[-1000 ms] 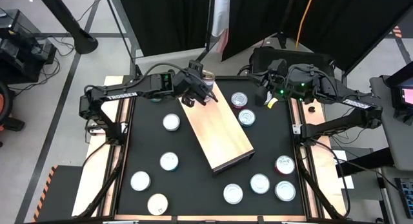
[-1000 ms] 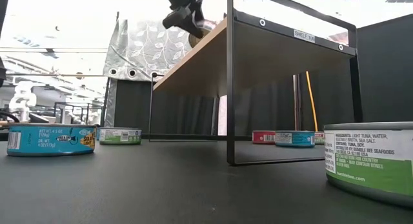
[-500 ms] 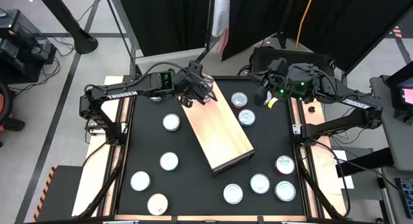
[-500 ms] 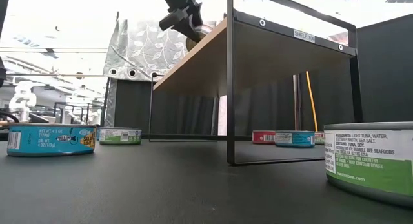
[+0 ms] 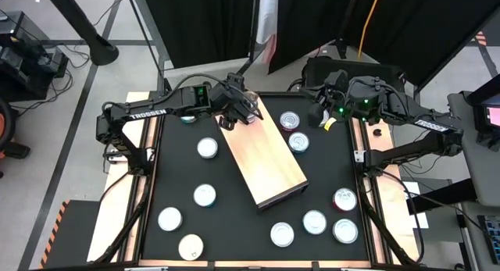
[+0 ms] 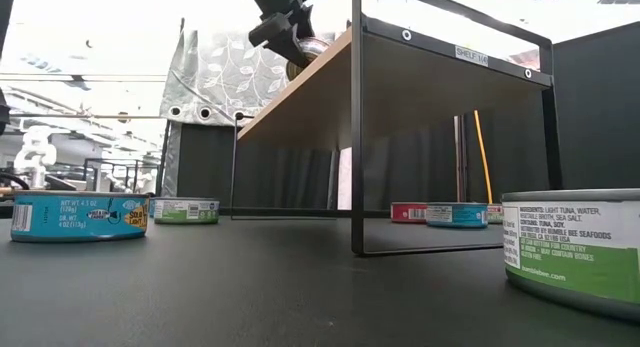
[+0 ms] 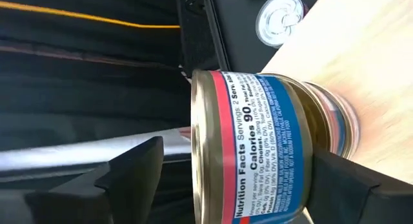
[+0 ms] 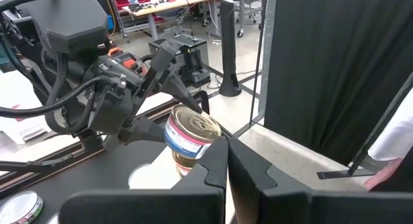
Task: Stack canned seafood by type on shelf
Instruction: Stack the blue-pink tuna can on top of the stacked blue-pink tuna can on the shelf
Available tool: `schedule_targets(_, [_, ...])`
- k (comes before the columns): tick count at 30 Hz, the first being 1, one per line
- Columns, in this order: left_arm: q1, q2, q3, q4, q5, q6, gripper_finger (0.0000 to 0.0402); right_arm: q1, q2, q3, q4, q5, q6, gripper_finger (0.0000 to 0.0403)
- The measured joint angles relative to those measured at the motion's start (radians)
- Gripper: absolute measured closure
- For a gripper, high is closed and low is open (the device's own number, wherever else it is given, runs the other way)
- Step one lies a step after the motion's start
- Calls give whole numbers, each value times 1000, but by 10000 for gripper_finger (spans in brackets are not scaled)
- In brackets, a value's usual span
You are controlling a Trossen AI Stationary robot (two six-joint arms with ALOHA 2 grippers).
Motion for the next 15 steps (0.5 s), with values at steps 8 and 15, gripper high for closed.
schedule_targets(8, [24,-1,0,-3,32,-90,69,0,0,0,1,0,0,399])
schedule_targets(15, [63,-1,0,-1,171,-156,69,0,0,0,1,0,0,399])
